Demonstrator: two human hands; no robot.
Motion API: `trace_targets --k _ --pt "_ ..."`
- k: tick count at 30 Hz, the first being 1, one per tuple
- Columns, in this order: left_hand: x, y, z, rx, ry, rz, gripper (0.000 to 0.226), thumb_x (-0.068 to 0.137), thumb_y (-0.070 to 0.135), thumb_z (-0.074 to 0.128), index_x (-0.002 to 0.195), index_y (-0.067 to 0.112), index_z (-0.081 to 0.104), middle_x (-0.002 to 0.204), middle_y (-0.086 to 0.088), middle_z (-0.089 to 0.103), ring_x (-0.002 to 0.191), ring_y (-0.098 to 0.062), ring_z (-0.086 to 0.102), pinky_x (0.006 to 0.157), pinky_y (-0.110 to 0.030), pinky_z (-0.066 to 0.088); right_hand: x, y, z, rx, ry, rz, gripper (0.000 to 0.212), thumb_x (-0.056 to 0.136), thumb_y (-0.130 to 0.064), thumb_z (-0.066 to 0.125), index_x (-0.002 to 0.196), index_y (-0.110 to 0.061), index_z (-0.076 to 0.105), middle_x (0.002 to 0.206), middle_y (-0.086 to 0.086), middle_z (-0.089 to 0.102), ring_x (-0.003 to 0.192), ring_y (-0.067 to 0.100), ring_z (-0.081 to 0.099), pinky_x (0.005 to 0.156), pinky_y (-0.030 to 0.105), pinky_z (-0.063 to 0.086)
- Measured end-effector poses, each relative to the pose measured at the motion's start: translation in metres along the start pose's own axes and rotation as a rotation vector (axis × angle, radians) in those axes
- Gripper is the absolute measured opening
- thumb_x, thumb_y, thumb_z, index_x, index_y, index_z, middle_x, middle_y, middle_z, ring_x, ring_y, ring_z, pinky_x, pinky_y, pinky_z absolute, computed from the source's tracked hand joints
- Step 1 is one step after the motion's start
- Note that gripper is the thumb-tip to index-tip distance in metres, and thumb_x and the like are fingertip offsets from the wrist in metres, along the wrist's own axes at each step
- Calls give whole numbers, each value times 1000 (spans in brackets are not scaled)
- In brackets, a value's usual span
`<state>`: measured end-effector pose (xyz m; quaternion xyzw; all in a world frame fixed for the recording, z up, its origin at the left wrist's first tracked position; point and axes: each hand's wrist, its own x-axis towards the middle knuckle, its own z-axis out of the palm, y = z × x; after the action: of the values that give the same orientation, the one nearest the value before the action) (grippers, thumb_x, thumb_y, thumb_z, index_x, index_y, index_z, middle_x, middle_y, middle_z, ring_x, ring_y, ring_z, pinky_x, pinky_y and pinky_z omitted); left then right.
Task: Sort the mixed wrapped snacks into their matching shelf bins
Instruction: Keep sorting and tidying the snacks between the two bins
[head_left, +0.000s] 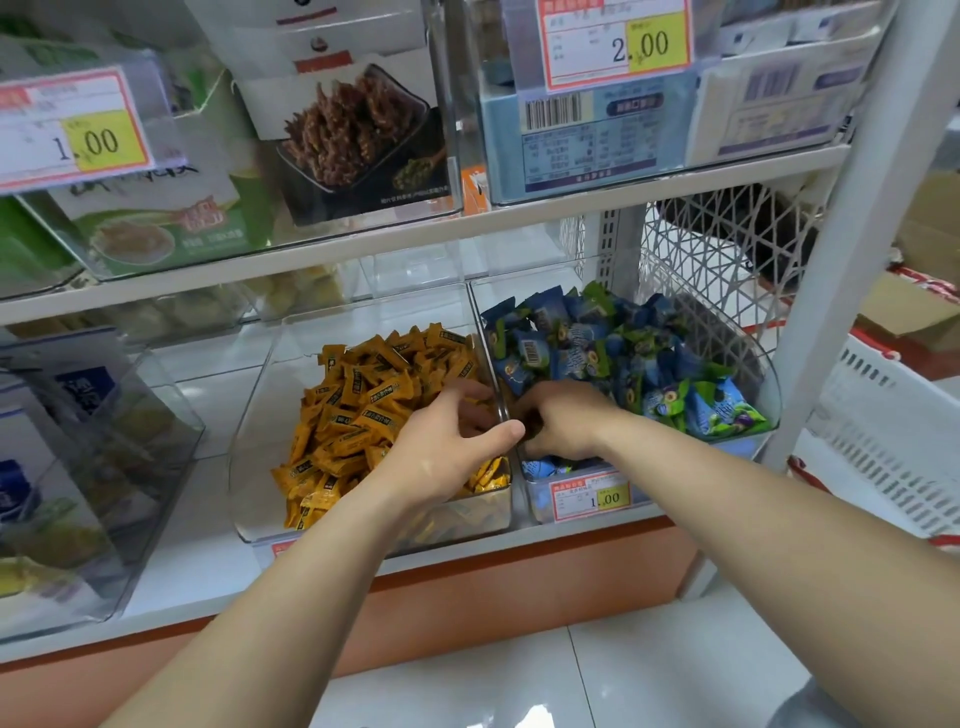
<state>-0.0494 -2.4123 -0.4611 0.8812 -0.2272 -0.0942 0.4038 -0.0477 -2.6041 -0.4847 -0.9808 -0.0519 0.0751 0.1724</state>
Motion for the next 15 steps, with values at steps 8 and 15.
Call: trace_targets --k 8,15 --pt "-1 -4 -5 21 -34 -2 47 84 55 70 119 27 60 109 12 67 100 -4 64 91 -34 55 -6 -3 -3 -16 -101 -7 44 80 -34 73 120 -29 56 101 -5 61 88 20 58 61 26 40" --pt "-5 -6 -2 7 -33 -2 44 86 53 68 119 24 62 108 11 68 99 -3 64 89 -31 55 -10 11 -8 324 -214 48 79 80 -19 78 149 -22 41 137 0 57 111 17 58 87 27 50"
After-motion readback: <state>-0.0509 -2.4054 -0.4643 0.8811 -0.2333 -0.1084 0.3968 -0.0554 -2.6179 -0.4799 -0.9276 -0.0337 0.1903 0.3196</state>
